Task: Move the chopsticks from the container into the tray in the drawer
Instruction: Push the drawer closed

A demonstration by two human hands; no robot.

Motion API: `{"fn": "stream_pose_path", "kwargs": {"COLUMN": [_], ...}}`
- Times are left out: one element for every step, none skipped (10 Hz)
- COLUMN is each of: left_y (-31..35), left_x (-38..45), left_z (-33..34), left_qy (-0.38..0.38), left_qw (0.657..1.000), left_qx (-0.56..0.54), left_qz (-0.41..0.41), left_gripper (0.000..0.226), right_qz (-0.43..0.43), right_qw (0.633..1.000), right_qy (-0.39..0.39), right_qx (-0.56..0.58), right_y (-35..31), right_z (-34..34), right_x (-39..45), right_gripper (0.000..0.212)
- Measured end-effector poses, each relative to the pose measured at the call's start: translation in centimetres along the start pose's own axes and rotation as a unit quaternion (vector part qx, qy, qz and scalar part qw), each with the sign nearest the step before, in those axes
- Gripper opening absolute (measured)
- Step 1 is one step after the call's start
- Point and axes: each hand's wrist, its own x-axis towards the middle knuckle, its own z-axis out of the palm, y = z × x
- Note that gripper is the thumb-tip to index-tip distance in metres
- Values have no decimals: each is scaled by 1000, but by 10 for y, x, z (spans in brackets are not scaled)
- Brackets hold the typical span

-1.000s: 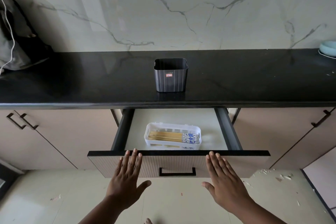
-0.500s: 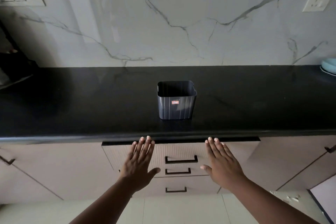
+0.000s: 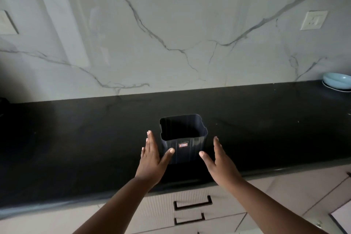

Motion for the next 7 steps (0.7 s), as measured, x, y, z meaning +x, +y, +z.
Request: {"fn": "stream_pose_path", "kwargs": {"left_y": [6,7,5,5,3,-3,-7], "left_x": [25,46,71,96,111,116,120], "left_z": [9,17,20,18,17,14,-1], "left_qy": [-13,-10,-13,-17,-21,-27,13], "left_qw": [1000,999,999,997,997,997,996], "left_qx": [-17,-29,-34,-34,7,55,81], "left_qz": [4,-10,-34,-65,-69,-57,-44], "left_gripper": [103,100,98,93,87,86,86], "right_qz": [-8,-19,-31,-55,-83,-108,-149], "right_qw": [1000,1000,999,997,993,989,986], "right_qy": [-12,-6,-28,-62,-85,-100,-76], "right_qx": [27,24,12,0,-10,-10,18], "right_y": [-2,1,9,14,21,25,25], "right_z": [0,3,3,-3,-11,-21,-39], "right_x": [27,57,91,128,159,178,197], "right_gripper": [79,69,63,61,59,64,65]}}
